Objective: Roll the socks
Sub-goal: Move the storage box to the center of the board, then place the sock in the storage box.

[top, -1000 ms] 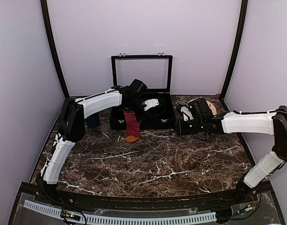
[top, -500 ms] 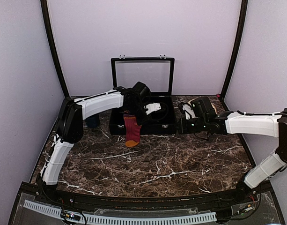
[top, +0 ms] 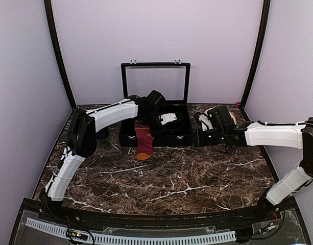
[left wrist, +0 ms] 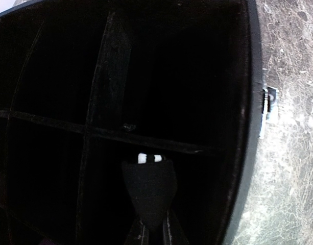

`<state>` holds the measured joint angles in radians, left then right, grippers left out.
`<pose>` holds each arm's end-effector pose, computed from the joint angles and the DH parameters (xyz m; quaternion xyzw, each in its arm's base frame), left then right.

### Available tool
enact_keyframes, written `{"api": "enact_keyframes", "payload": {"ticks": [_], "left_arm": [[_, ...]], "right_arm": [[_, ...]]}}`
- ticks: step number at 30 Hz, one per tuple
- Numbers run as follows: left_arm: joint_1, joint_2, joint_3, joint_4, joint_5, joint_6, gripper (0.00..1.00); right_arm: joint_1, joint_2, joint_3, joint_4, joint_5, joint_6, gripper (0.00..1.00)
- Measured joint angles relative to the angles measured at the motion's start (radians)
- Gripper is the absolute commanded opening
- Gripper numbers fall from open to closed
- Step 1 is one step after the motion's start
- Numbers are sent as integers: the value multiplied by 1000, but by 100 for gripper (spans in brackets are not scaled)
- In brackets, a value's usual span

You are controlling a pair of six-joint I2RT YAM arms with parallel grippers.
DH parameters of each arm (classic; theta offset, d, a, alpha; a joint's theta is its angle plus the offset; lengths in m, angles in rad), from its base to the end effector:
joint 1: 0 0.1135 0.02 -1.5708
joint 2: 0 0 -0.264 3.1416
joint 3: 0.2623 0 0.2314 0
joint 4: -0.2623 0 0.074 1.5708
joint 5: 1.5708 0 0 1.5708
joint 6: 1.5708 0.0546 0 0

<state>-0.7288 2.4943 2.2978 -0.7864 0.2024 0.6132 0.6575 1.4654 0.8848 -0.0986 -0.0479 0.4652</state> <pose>0.3897 -0.3626 0.1818 0.6150 0.7276 -0.1132 0.2822 0.2454 0.1928 0.2229 -0.0969 0.8969 0.2478 0.3534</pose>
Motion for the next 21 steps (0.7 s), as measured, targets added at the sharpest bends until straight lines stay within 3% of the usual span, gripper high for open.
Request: {"api": "enact_keyframes", "payload": {"ticks": [6, 12, 21], "left_arm": [[8, 27, 27, 0, 3, 0, 5], [9, 27, 27, 3, 3, 1, 15], [21, 29, 26, 41, -21, 1, 47]], "right_arm": [[0, 35, 0, 3, -3, 0, 0], [0, 56, 0, 7, -4, 0, 0], [0, 63, 0, 24, -5, 0, 0]]}}
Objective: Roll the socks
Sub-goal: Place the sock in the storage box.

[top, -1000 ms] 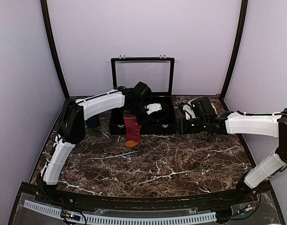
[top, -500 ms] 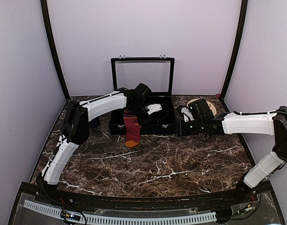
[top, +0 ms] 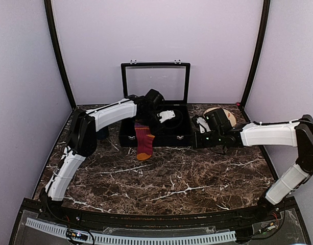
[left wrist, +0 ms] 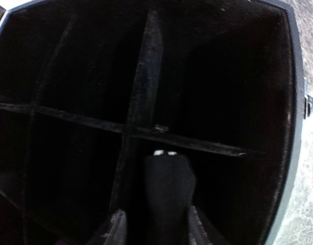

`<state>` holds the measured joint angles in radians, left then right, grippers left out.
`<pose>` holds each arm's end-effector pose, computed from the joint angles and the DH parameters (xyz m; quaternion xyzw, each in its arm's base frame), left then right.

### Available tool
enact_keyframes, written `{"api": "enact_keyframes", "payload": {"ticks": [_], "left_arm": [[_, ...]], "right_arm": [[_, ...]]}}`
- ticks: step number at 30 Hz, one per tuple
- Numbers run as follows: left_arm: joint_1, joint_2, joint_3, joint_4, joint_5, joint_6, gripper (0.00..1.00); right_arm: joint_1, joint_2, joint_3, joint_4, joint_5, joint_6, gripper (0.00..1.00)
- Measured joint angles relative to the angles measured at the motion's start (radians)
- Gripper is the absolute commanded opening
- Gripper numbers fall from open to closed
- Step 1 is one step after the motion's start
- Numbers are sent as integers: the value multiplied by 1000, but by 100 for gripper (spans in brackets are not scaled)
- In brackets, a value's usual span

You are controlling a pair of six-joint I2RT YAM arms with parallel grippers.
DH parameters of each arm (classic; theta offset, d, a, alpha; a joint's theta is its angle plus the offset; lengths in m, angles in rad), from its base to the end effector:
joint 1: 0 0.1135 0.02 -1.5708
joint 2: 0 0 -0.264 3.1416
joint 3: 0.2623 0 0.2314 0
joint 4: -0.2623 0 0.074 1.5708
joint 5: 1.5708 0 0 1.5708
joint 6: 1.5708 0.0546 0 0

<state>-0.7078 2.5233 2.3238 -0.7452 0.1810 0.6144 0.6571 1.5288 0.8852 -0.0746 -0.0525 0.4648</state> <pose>0.4046 -0.3591 0.1776 0.6037 0.7308 -0.1002 0.3024 0.2520 0.1980 0.2066 -0.0982 0.9049 0.2401 0.3373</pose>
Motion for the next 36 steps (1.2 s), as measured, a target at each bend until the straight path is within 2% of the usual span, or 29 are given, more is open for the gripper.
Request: {"api": "enact_keyframes", "payload": {"ticks": [5, 11, 15, 19, 24, 29, 36], "left_arm": [[5, 0, 0, 10, 0, 2, 50], [7, -1, -1, 10, 2, 0, 47], [6, -3, -3, 8, 9, -12, 43], [6, -6, -8, 0, 12, -45, 33], [6, -16, -17, -34, 20, -80, 28], [5, -32, -29, -74, 21, -103, 27], [2, -77, -55, -108, 21, -118, 29]], "right_arm": [[0, 0, 0, 0, 0, -1, 0], [-1, 0, 0, 0, 0, -3, 0], [-1, -1, 0, 0, 1, -3, 0], [-1, -2, 0, 0, 2, -3, 0], [-1, -13, 2, 0, 18, -11, 0], [-1, -17, 18, 0, 38, -22, 9], [-1, -19, 19, 3, 77, -47, 35]]}}
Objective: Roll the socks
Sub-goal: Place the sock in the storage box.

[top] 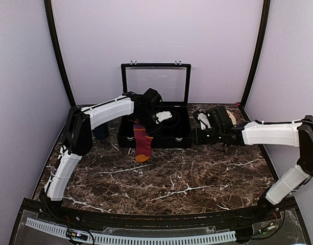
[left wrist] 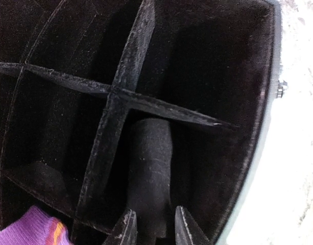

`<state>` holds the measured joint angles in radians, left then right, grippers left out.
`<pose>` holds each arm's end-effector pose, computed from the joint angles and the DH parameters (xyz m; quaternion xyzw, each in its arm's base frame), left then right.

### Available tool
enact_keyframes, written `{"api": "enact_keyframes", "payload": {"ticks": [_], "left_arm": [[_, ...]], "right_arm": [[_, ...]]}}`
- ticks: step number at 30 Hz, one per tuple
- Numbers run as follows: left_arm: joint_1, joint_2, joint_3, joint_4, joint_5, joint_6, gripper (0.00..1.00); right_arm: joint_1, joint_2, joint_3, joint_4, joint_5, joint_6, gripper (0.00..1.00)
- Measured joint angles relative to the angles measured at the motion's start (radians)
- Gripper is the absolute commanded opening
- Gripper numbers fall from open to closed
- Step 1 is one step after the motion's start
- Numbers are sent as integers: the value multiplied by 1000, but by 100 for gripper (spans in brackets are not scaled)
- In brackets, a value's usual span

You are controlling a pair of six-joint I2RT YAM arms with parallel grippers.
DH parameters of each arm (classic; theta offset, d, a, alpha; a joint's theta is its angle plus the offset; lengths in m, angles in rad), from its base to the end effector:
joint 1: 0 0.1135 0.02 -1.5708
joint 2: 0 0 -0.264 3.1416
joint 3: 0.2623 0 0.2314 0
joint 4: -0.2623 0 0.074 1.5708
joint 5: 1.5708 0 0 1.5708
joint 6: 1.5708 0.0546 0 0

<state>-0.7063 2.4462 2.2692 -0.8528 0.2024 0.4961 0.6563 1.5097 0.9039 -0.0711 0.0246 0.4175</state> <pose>0.3876 -0.3451 0.1931 0.5645 0.7753 -0.1247 0.2542 0.2559 0.1954 0.2185 -0.1021 0.8959 0.2115 0.3770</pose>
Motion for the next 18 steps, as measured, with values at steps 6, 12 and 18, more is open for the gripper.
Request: {"api": "enact_keyframes", "payload": {"ticks": [6, 12, 18], "left_arm": [[-12, -27, -22, 34, -5, -29, 33], [-17, -111, -107, 133, -40, -70, 35], [-18, -301, -302, 266, -108, -88, 41]], "right_arm": [[0, 0, 0, 30, 23, -32, 85], [12, -1, 24, 27, 52, -74, 100], [20, -35, 44, 90, 61, -77, 100]]}}
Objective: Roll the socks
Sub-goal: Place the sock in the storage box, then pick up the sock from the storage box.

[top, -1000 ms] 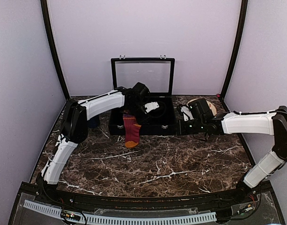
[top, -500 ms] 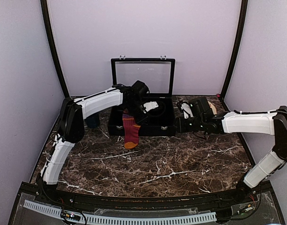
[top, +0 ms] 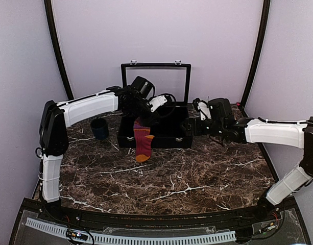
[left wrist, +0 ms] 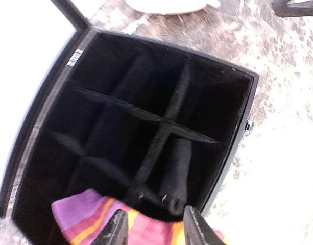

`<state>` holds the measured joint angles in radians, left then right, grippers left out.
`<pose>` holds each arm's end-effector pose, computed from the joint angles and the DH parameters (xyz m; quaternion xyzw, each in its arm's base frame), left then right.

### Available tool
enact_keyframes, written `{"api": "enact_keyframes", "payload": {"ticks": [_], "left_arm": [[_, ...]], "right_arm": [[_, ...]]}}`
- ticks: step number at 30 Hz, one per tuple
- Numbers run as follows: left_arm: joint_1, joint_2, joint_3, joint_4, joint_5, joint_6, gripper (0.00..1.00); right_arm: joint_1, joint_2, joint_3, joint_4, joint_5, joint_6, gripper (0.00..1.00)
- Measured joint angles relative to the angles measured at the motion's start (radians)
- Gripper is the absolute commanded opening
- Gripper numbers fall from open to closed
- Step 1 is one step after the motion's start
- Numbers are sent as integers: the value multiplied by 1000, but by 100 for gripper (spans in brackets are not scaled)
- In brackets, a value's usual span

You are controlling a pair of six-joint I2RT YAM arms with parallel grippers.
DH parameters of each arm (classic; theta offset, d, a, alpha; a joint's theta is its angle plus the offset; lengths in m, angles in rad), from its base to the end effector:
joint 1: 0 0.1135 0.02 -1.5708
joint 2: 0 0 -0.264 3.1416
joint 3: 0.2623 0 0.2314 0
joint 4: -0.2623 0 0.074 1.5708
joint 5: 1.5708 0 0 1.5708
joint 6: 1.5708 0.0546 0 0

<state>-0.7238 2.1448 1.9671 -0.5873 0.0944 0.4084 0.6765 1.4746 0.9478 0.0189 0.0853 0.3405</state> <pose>0.3611 -0.3260 0.2659 0.5085 0.7656 -0.1044 0.3800 0.2604 0.2031 0.2533 -0.1227 0.8528 0.2144 0.4602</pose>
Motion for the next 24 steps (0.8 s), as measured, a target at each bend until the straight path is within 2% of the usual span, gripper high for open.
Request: {"api": "enact_keyframes", "payload": {"ticks": [4, 9, 10, 11, 12, 13, 18, 24], "left_arm": [[0, -153, -185, 123, -49, -14, 48], [0, -315, -422, 257, -95, -51, 52], [0, -368, -506, 286, -105, -72, 53], [0, -368, -506, 286, -105, -72, 75], [0, -391, -549, 309, -106, -85, 91], [0, -417, -597, 337, -105, -98, 93], [-9, -504, -779, 382, -88, -159, 93], [-92, -494, -829, 384, -127, -158, 94]], "right_arm": [[0, 1, -1, 76, -26, 36, 98], [0, 19, 3, 154, -115, 45, 72], [0, 29, 10, 159, -128, 46, 66], [0, 41, 21, 156, -140, 47, 65], [0, 58, 41, 146, -151, 49, 65], [0, 76, 61, 139, -158, 45, 60], [2, 111, 129, 88, -168, 39, 59], [26, 111, 135, 47, -138, 30, 58]]}}
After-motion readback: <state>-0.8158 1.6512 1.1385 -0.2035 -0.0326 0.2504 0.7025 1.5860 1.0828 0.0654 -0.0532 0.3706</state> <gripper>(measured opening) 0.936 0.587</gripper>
